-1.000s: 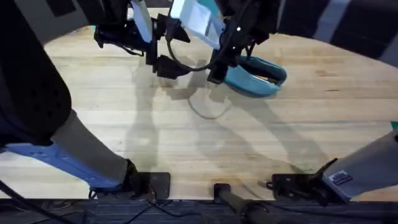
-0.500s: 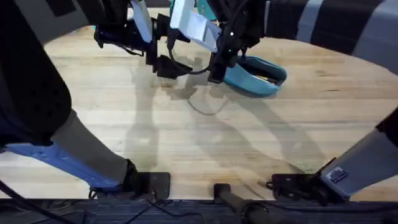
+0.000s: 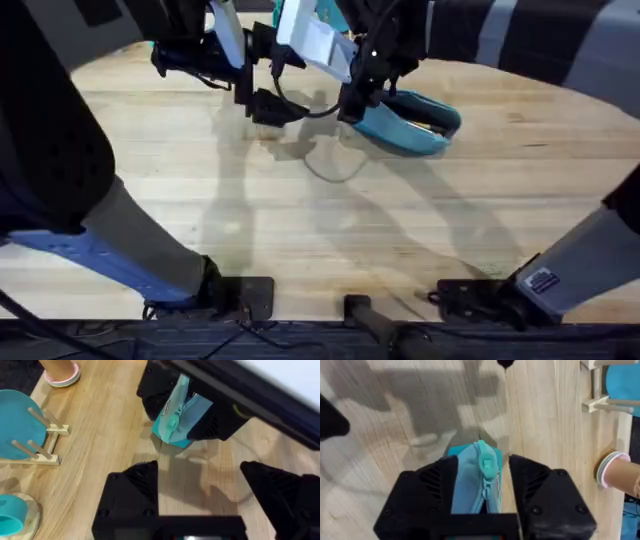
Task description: Unzip the bag, pick up the pens from the table one at a time and place them inside, then zip the bag closed.
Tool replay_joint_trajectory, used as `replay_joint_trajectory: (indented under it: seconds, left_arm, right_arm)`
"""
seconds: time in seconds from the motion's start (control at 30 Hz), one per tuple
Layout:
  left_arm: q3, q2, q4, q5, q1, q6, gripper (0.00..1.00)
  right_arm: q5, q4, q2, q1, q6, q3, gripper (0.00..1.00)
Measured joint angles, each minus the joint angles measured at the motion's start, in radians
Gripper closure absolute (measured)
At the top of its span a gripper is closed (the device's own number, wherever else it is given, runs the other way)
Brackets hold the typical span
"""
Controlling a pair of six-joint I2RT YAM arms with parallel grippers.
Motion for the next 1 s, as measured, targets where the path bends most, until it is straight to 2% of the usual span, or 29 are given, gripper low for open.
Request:
replay_joint_trajectory:
  seconds: [0.1,0.23,0.47,0.57,1.0]
  left_arm:
    - [0.000,0.000,0.000,0.000,0.000,0.000,0.006]
    - [0.000,0.000,0.000,0.000,0.000,0.000,0.006]
    - [0.000,0.000,0.000,0.000,0.000,0.000,0.006]
    - [0.000,0.000,0.000,0.000,0.000,0.000,0.008]
    - [0.000,0.000,0.000,0.000,0.000,0.000,0.006]
  right_arm:
    - [0.000,0.001,0.002,0.000,0.001,0.000,0.485]
    - [0.000,0.003,0.002,0.000,-0.002,0.000,0.690]
    - [0.000,0.013,0.002,0.000,-0.003,0.000,0.824]
    - [0.002,0.033,0.002,0.000,-0.003,0.000,0.947]
    - [0.003,0.045,0.002,0.000,-0.003,0.000,0.971]
